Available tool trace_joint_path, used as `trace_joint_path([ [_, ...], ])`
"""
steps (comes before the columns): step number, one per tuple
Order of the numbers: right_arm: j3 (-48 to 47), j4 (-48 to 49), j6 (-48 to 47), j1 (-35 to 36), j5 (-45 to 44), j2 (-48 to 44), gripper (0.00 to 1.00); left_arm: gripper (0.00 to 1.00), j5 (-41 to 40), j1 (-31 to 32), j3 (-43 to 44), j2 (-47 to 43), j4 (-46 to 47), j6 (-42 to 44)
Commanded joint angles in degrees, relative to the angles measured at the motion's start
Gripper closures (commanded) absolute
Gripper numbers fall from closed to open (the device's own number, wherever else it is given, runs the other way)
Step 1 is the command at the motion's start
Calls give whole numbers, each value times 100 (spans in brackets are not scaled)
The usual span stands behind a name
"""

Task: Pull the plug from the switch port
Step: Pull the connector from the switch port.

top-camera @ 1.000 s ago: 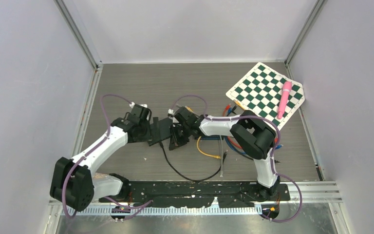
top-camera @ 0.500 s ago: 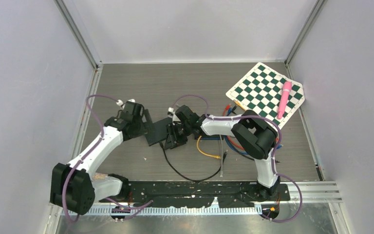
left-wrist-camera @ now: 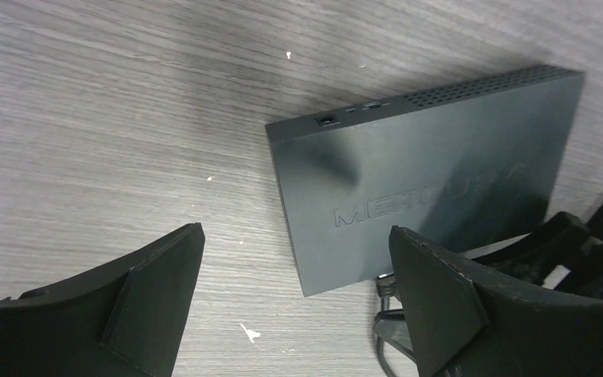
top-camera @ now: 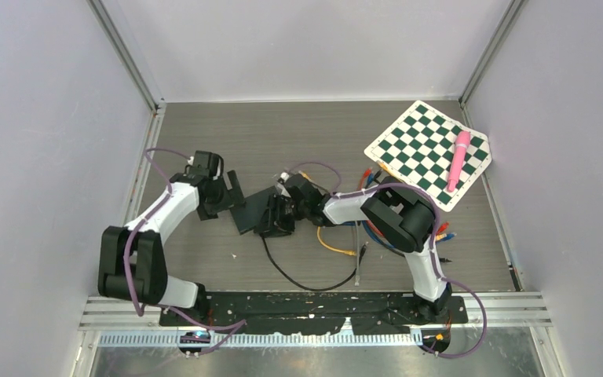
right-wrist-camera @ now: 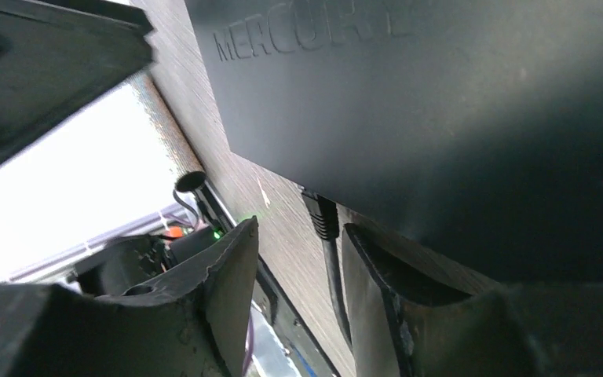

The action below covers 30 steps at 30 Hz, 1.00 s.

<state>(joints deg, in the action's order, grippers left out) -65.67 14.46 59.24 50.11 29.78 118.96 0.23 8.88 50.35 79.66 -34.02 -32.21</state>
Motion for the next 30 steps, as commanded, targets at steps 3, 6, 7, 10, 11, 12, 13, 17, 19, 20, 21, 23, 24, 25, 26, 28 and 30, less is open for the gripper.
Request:
trace_joint_path([
  [3, 555, 579, 1120, 60, -817, -101, 50, 10, 520, -18, 205, 476, 373, 465],
  [6, 737, 701, 1307, 85, -1099, -60, 54, 13, 766, -18, 205, 695, 489, 453],
  [7, 765, 748, 1416, 86, -1133, -16, 55, 15, 837, -18, 193, 751, 497, 429],
  [10, 908, 801, 1660, 95, -1470, -23, 57, 19, 948, -18, 65, 842, 601, 295],
  [11, 938, 802, 1709, 95, -1534, -61, 57, 20, 973, -16, 5, 855, 639, 264],
  [12, 972, 773, 1765, 111, -1681, -94, 57, 21, 978, -17, -32, 868, 664, 224],
  [13, 963, 671, 1770, 125, -1898, -169, 57, 22, 981, -18, -52, 887, 677, 204],
  [17, 675, 157, 1687, 303, -2482, -287, 57, 24, 1026, -17, -150, 958, 747, 189],
  [19, 567, -40, 1709, 441, -2740, -266, 57, 25, 1070, -18, -190, 979, 777, 170],
  [20, 561, -79, 1813, 523, -2846, -250, 58, 26, 1102, -16, -206, 981, 796, 169],
  [21, 585, -80, 1878, 560, -3039, -245, 60, 27, 1116, -18, -220, 987, 800, 178],
  [23, 608, 16, 2046, 644, -3197, -199, 62, 29, 1170, -14, -246, 995, 832, 191],
  [24, 604, 45, 2069, 688, -3210, -158, 63, 31, 1183, -13, -264, 999, 842, 199],
  [25, 578, 113, 2090, 716, -3199, -138, 65, 31, 1203, -18, -277, 995, 845, 198],
  [26, 567, 134, 2095, 731, -3191, -101, 65, 32, 1226, -16, -294, 1005, 861, 197],
  [28, 541, 163, 2121, 756, -3199, -46, 71, 33, 1256, -18, -313, 1023, 888, 208],
  [30, 535, 226, 2130, 761, -3142, -18, 77, 33, 1287, -18, -343, 1029, 921, 213],
])
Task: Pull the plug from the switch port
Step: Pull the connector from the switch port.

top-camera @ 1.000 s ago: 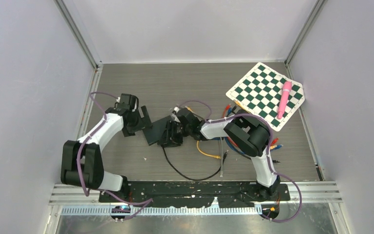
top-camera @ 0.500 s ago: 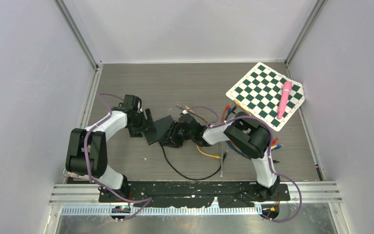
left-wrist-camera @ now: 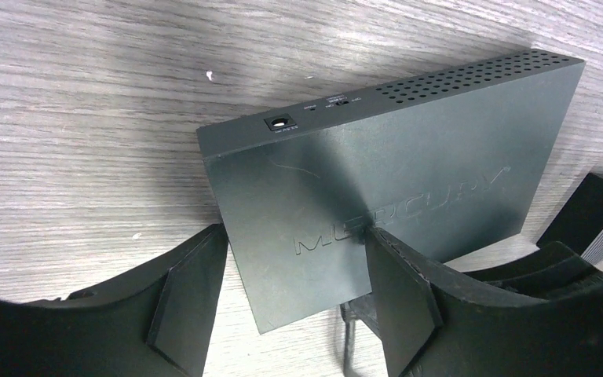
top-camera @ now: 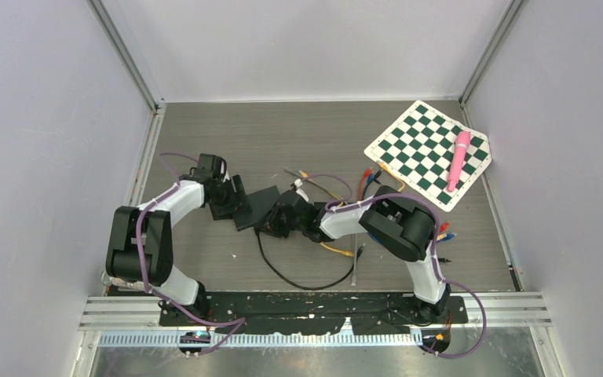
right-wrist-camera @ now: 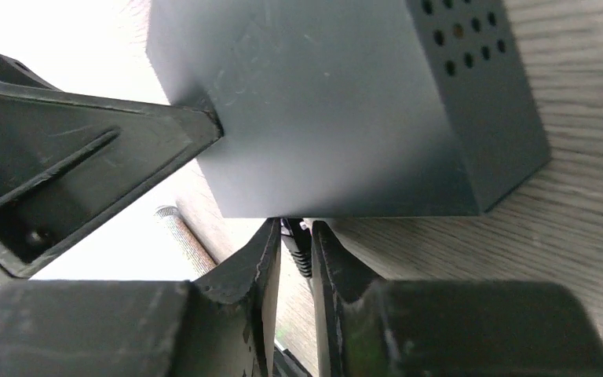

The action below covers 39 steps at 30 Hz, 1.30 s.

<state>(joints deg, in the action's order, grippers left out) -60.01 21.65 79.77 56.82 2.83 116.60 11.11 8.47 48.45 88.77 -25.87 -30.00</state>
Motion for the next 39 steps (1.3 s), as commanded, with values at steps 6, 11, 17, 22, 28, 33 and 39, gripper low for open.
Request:
trace_joint_path([
  [6, -58, -467, -19, 84, -418, 191, 83, 34, 233, 28, -170, 158, 166, -21],
  [11, -112, -280, -205, -13, -99, 256, 94, 35, 288, 23, -184, 130, 173, 15],
  [17, -512, -615, -1041, -72, 256, 158, 95, 31, 325, 32, -307, -167, 222, 36],
  [22, -461, -853, -1436, -53, 887, 5, 95, 29, 173, 32, -300, -218, 165, -41],
  [28, -191, -645, -1346, -60, 1653, 10, 95, 28, 166, 32, -301, -102, 275, -176],
  [33, 34, -682, -1439, -119, 1647, -248, 95, 24, 163, 34, -287, -179, 240, -77],
  [39, 31, -1445, -2010, -717, 1068, -536, 95, 15, -59, 33, -267, -694, -52, 104],
])
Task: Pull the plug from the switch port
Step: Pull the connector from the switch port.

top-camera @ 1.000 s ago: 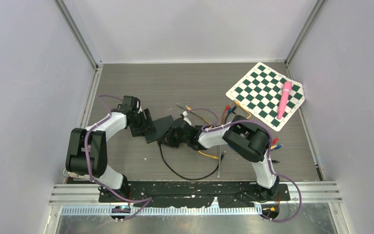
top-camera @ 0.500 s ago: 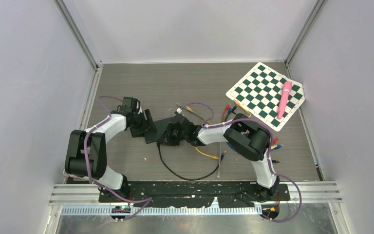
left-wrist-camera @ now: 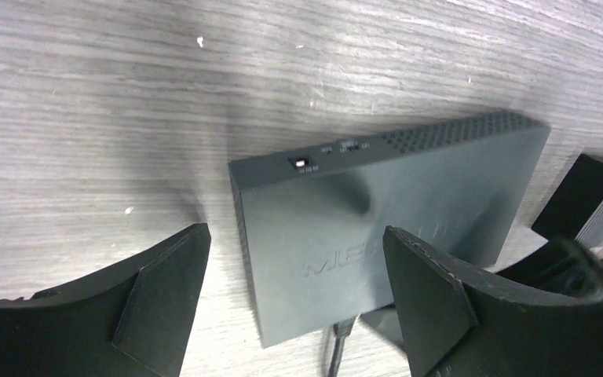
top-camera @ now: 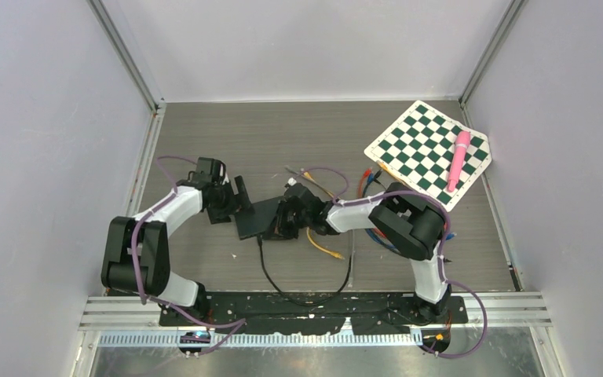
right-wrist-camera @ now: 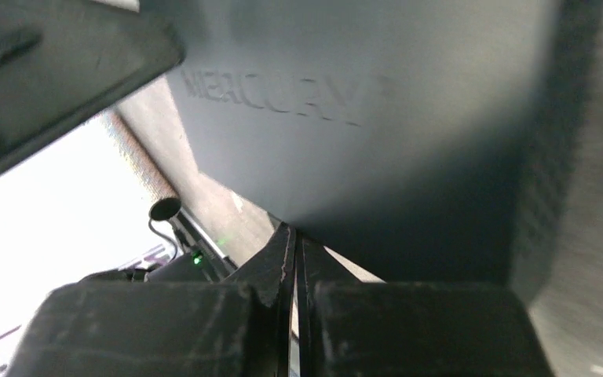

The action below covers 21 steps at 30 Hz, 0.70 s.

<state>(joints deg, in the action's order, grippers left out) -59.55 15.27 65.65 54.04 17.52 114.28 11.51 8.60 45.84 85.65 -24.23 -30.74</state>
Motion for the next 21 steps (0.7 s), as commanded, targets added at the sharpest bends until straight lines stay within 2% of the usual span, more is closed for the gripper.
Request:
trace_joint_path([
  [1, -71, -1090, -734, -509, -548, -294, 95, 15, -66, 19, -10, -408, -251, 189],
  [6, -1048, -2211, -2082, -929, -446, 145, 95, 14, 2, 144, -155, -667, -268, 424],
  [7, -1312, -2575, -2645, -1006, -372, 214, 95, 13, 31, 387, -93, -832, -367, 653],
  [8, -1265, -2514, -2869, -1020, -310, 153, 95, 12, -23, 504, -27, -871, -444, 709],
  [10, -1165, -2446, -3000, -1045, -81, 26, 92, 11, -234, 766, 91, -943, -581, 835],
  [13, -880, -1942, -2872, -1046, 557, -193, 77, 11, -523, 1081, 173, -981, -696, 1135],
  [16, -834, -1737, -2708, -1028, 990, -316, 69, 12, -790, 1262, 345, -891, -902, 1459],
  [18, -864, -1710, -2642, -1021, 1088, -326, 64, 14, -1473, 1422, 604, -855, -1284, 1651],
  [21, -764, -1476, -2431, -1018, 1151, -343, 57, 10, -2055, 1533, 927, -940, -1438, 2059],
])
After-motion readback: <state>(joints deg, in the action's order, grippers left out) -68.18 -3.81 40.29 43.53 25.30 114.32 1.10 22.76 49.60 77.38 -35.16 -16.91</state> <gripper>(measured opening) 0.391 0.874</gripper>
